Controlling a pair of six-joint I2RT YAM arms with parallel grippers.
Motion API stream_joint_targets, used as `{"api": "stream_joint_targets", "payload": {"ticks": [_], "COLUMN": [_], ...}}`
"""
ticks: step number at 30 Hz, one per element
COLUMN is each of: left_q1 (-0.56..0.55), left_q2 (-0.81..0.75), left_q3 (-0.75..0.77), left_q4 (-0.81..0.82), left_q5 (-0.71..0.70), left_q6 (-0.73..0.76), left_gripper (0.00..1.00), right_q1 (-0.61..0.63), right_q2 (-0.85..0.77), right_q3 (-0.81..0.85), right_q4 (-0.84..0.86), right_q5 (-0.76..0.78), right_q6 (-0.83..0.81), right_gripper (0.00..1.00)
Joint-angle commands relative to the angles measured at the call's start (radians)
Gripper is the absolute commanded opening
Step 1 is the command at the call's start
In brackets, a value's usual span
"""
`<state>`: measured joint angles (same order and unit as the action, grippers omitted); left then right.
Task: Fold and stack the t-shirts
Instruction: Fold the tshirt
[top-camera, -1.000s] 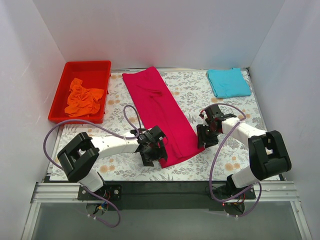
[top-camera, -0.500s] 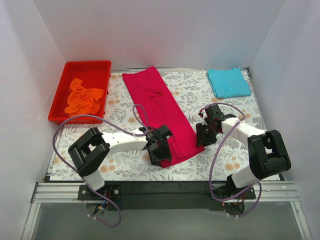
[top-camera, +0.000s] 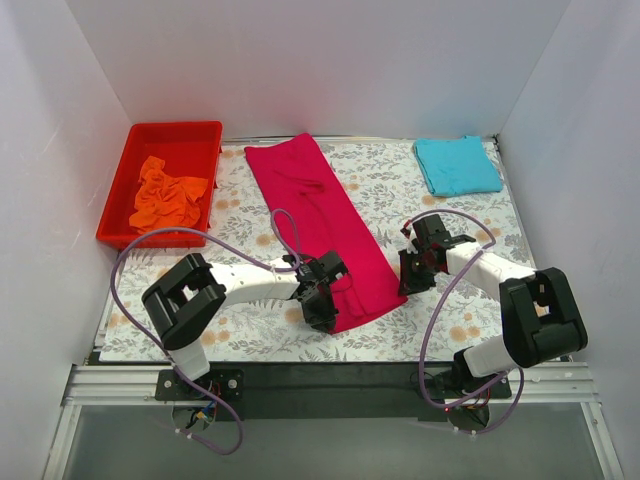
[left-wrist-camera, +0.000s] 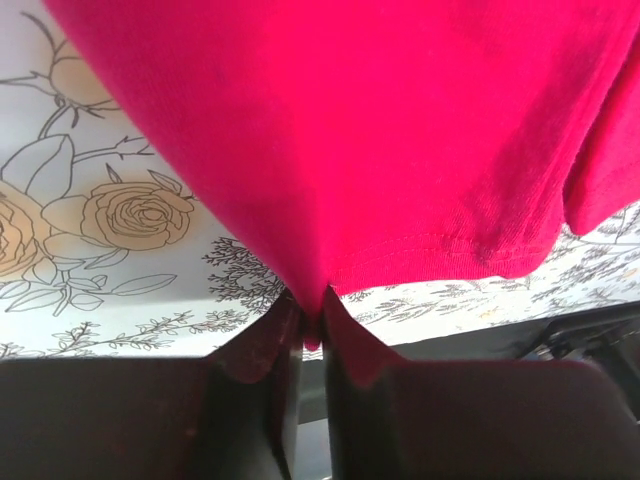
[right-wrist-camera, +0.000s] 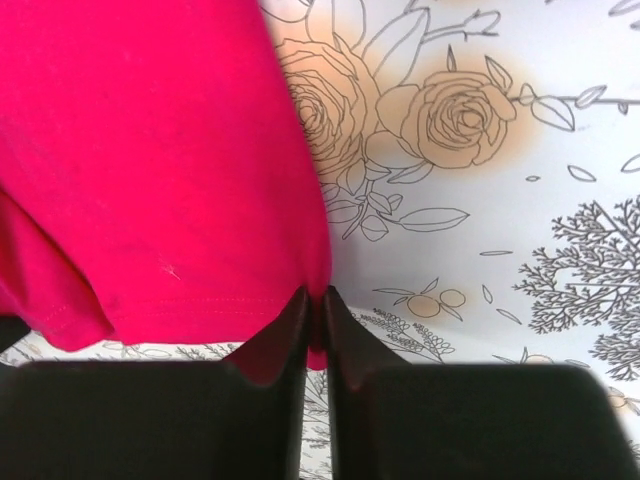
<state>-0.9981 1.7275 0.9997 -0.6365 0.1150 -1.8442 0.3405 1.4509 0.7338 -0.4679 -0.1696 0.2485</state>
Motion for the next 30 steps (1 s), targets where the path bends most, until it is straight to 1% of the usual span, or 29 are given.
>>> {"api": "stream_joint_targets", "payload": {"ticks": [1,2,4,7,10,11,14,18,20,22,23,24,26,27,29,30], "left_q1": [-0.01,-0.01,-0.01,-0.01,-0.011,-0.013,-0.037,-0.073,-0.071,-0.031,-0.007,0.047,0.114,0.187,0.258,0.315], "left_q2": [0.018,0.018,0.015,-0.002,-0.037,-0.078,-0.169,-0.252,-0.273,-0.26,-0.249,-0.238,-0.217,-0.215,-0.197,-0.184], "left_q3": [-0.01,-0.007,0.01,0.008,-0.021,-0.07,-0.148,-0.214,-0.214,-0.164,-0.139,-0.1,-0.064,-0.031,0.011,0.036], "left_q4": [-0.048,-0.054,-0.09,-0.156,-0.213,-0.215,-0.224,-0.221,-0.219,-0.242,-0.252,-0.261,-0.255,-0.241,-0.227,-0.217], "left_q5": [-0.048,-0.049,-0.055,-0.06,0.018,0.072,0.145,0.227,0.235,0.192,0.177,0.164,0.141,0.144,0.121,0.108], "left_q6": [0.01,0.019,0.042,0.109,0.177,0.181,0.165,0.131,0.138,0.167,0.21,0.229,0.29,0.315,0.355,0.399], "left_gripper": [0.09,0.03,0.0,0.0,0.0,0.0,0.0,0.0,0.0,0.0,0.0,0.0,0.0,0.0,0.0,0.0], "right_q1": [0.006,0.005,0.006,0.006,0.006,0.006,0.021,0.066,0.071,0.071,0.071,0.071,0.069,0.068,0.069,0.069], "right_q2": [0.02,0.008,-0.007,-0.037,-0.075,-0.098,-0.144,-0.193,-0.199,-0.181,-0.144,-0.121,-0.042,-0.014,0.061,0.086], "right_q3": [-0.066,-0.068,-0.07,-0.071,-0.088,-0.096,-0.122,-0.151,-0.119,-0.065,-0.036,0.036,0.11,0.192,0.277,0.315], "right_q4": [-0.074,-0.075,-0.096,-0.15,-0.201,-0.237,-0.302,-0.345,-0.356,-0.364,-0.364,-0.364,-0.368,-0.367,-0.364,-0.361], "right_q5": [0.048,0.045,0.036,0.021,-0.022,-0.051,-0.074,-0.111,-0.122,-0.116,-0.11,-0.105,-0.087,-0.084,-0.068,-0.064], "right_q6": [0.0,0.001,0.002,-0.008,-0.012,-0.009,0.018,0.055,0.055,0.041,0.032,0.017,0.005,-0.003,-0.006,-0.006], "right_gripper": [0.11,0.02,0.01,0.01,0.01,0.01,0.01,0.01,0.01,0.01,0.01,0.01,0.01,0.01,0.01,0.01]}}
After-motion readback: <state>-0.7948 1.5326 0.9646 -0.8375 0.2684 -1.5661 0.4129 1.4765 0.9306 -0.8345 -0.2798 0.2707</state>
